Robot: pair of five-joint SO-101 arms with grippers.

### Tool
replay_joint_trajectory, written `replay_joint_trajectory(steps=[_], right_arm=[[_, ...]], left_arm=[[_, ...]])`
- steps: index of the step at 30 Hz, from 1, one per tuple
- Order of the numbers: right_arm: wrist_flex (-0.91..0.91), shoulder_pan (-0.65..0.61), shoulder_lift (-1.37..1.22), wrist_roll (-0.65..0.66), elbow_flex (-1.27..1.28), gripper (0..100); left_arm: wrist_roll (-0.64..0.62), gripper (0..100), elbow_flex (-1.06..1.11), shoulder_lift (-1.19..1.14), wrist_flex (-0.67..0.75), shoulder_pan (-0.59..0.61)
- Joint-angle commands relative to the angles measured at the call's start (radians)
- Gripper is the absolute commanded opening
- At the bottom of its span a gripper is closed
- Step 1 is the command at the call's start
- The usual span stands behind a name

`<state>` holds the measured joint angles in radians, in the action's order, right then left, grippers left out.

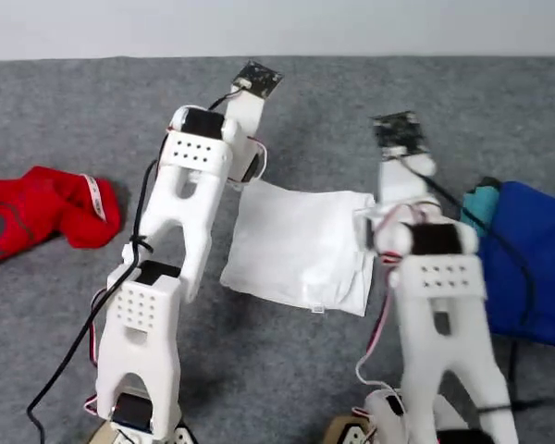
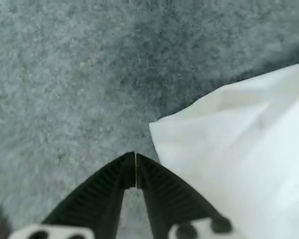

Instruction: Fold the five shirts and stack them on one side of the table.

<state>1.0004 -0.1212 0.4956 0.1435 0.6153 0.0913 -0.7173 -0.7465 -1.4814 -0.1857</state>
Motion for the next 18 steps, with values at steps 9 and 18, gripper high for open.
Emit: replay_joint_trajectory(steps=[9,18], right_arm=[[-0.101,-0.180,-0.285,-0.008,0.003,4.2],[-0.136,-0.061,-0.478,0.106,0.003,4.2]], left_arm=[[0.003,1,0.068,-0.032,0.167,-0.034],[0.006,1,-0.265,-0.275,0.029,-0.028]])
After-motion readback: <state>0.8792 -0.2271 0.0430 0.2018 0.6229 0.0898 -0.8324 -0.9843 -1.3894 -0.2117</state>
